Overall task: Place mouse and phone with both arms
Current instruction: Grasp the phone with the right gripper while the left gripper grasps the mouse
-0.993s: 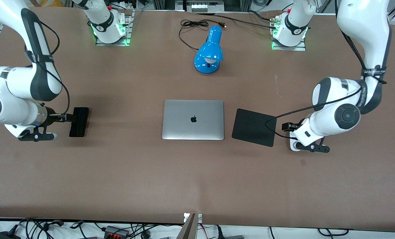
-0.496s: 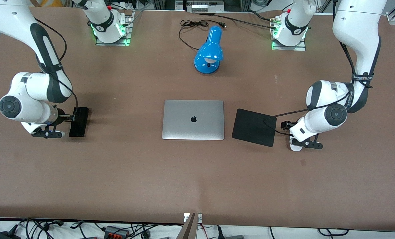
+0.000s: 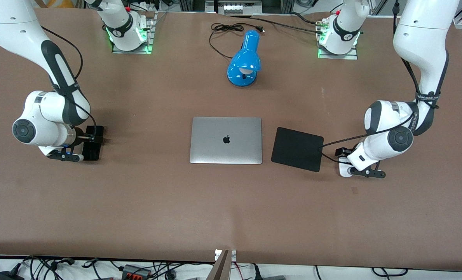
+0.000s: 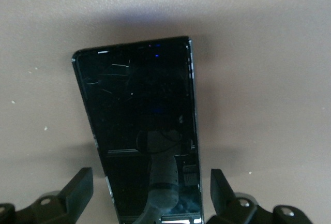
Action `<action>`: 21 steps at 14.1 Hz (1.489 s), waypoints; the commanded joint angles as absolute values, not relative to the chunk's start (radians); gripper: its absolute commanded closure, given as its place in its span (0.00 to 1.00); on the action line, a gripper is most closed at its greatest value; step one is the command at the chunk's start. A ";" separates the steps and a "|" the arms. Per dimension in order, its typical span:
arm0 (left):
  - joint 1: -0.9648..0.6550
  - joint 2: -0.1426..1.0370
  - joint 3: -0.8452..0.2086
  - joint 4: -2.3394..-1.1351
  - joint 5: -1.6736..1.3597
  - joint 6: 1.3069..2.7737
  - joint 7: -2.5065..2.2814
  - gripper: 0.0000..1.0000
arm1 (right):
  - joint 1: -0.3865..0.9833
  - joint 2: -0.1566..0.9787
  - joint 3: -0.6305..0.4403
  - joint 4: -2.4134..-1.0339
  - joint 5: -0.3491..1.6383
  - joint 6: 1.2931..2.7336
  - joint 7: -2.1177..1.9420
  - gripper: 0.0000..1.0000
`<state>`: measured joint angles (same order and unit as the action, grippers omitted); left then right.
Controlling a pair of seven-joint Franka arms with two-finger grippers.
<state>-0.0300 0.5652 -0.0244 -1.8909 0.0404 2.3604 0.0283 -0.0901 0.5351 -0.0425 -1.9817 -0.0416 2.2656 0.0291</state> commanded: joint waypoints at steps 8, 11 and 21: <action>-0.035 0.606 -0.028 -1.887 0.054 2.428 0.029 0.00 | -0.101 0.568 -0.032 -1.977 -0.026 2.326 0.037 0.00; -0.034 0.606 -0.028 -1.888 0.054 2.430 0.029 0.00 | -0.103 0.568 -0.032 -1.977 -0.026 2.324 0.022 0.00; -0.055 0.608 -0.034 -1.856 0.055 2.383 0.029 0.62 | -0.089 0.508 0.009 -1.948 -0.028 2.205 -0.037 0.71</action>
<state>-0.0365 0.6171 -0.0274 -1.8871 0.0404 2.4390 0.0283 -0.0889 0.5522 -0.0306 -1.9695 -0.0381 2.2829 -0.0119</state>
